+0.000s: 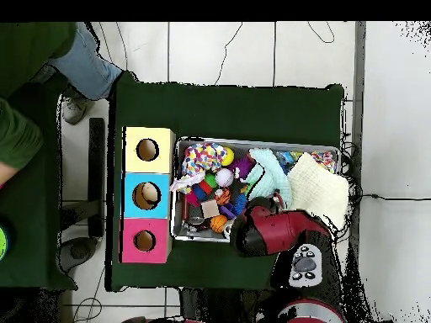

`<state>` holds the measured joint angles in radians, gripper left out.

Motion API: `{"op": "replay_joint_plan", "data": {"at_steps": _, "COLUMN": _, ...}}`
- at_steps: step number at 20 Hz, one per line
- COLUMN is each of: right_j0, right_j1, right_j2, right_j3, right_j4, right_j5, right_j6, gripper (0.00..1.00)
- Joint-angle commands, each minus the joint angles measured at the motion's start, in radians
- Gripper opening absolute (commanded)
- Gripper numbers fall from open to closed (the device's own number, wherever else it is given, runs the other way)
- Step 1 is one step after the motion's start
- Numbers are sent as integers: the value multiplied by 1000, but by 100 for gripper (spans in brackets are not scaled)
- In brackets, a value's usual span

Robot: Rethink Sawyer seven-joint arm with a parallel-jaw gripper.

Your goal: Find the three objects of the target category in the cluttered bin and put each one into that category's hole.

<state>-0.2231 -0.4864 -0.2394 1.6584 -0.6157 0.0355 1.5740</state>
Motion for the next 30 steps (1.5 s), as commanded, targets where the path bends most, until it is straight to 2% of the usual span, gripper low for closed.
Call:
{"op": "replay_joint_plan", "data": {"at_steps": 1, "right_j0": -79, "right_j1": -2, "right_j2": 161, "right_j3": -6, "right_j4": -14, "right_j5": 127, "right_j6": 2, "gripper": 100}}
{"op": "replay_joint_plan", "data": {"at_steps": 3, "right_j0": -167, "right_j1": -89, "right_j2": 274, "right_j3": 67, "right_j4": 15, "right_j5": 220, "right_j6": -71, "gripper": 100}}
{"op": "replay_joint_plan", "data": {"at_steps": 5, "right_j0": -232, "right_j1": -166, "right_j2": 352, "right_j3": 123, "right_j4": 36, "right_j5": 284, "right_j6": -125, "gripper": 100}}
{"op": "replay_joint_plan", "data": {"at_steps": 9, "right_j0": -300, "right_j1": -272, "right_j2": 420, "right_j3": 193, "right_j4": 26, "right_j5": 323, "right_j6": -174, "gripper": 100}}
{"op": "replay_joint_plan", "data": {"at_steps": 11, "right_j0": -320, "right_j1": -316, "right_j2": 441, "right_j3": 226, "right_j4": 8, "right_j5": 315, "right_j6": -162, "gripper": 100}}
{"op": "replay_joint_plan", "data": {"at_steps": 15, "right_j0": -356, "right_j1": -362, "right_j2": 474, "right_j3": 282, "right_j4": -9, "right_j5": 311, "right_j6": -142, "gripper": 100}}
{"op": "replay_joint_plan", "data": {"at_steps": 17, "right_j0": -387, "right_j1": -402, "right_j2": 514, "right_j3": 334, "right_j4": 2, "right_j5": 306, "right_j6": -136, "gripper": 100}}
{"op": "replay_joint_plan", "data": {"at_steps": 18, "right_j0": -395, "right_j1": -425, "right_j2": 525, "right_j3": 371, "right_j4": 24, "right_j5": 338, "right_j6": -133, "gripper": 100}}
{"op": "replay_joint_plan", "data": {"at_steps": 21, "right_j0": -424, "right_j1": -456, "right_j2": 560, "right_j3": 414, "right_j4": 53, "right_j5": 375, "right_j6": -130, "gripper": 100}}
{"op": "replay_joint_plan", "data": {"at_steps": 27, "right_j0": -478, "right_j1": -480, "right_j2": 638, "right_j3": 476, "right_j4": 89, "right_j5": 379, "right_j6": -101, "gripper": 100}}
{"op": "replay_joint_plan", "data": {"at_steps": 30, "right_j0": -467, "right_j1": -460, "right_j2": 643, "right_j3": 478, "right_j4": 95, "right_j5": 381, "right_j6": -65, "gripper": 100}}
